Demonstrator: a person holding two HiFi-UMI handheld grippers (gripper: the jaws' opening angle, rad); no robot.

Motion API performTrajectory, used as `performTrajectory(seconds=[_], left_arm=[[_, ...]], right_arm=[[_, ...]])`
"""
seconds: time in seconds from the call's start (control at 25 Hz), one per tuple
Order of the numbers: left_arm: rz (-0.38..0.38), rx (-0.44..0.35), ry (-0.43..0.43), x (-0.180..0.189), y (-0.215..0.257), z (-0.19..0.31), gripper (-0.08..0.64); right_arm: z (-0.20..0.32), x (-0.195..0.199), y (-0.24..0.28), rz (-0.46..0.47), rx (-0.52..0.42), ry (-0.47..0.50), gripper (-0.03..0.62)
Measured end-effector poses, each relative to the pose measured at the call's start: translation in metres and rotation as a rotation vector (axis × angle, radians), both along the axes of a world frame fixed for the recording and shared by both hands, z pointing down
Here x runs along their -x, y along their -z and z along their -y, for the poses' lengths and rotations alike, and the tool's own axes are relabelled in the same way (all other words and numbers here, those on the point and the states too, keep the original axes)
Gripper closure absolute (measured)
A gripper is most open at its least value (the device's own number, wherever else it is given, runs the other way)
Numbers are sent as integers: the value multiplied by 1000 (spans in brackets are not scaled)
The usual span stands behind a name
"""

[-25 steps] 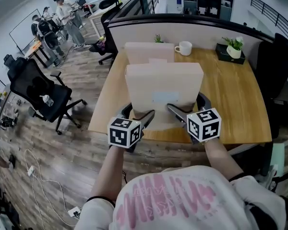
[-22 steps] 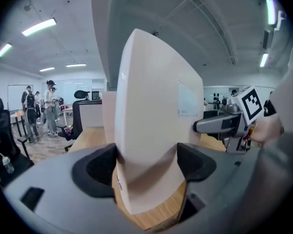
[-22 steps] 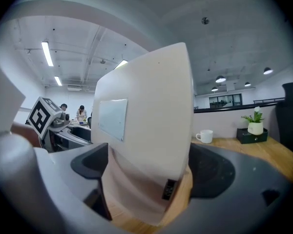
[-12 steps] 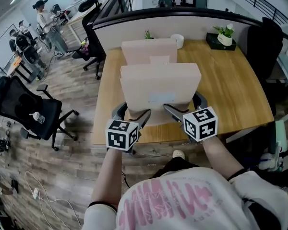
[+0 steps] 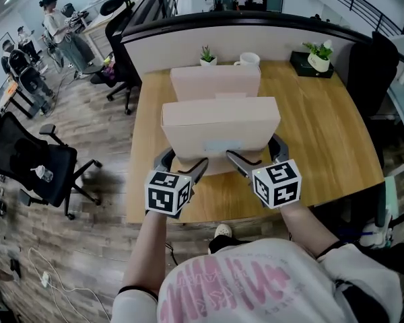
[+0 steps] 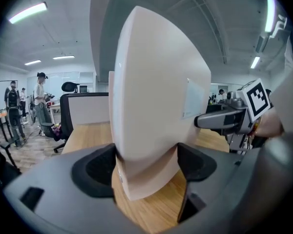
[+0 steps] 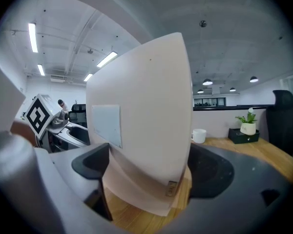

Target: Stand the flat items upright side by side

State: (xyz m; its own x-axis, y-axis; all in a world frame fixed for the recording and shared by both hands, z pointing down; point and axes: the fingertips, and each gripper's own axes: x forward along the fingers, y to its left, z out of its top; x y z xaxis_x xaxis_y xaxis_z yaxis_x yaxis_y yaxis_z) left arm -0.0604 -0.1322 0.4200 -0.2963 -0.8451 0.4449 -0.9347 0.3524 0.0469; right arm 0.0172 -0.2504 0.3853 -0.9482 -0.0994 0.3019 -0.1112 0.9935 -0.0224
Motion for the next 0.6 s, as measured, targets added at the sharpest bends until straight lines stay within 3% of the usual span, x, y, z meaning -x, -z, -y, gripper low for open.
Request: performTrajectory(seconds=[0.32,0.6], left_arm=[[-16,36,-39,39,-7,22,160],[-67,40,-76,54,-21,40,160]], right_arm=[[18,31,-5,18,92,-51,98],[31,44,-8,-8,53,-84,97]])
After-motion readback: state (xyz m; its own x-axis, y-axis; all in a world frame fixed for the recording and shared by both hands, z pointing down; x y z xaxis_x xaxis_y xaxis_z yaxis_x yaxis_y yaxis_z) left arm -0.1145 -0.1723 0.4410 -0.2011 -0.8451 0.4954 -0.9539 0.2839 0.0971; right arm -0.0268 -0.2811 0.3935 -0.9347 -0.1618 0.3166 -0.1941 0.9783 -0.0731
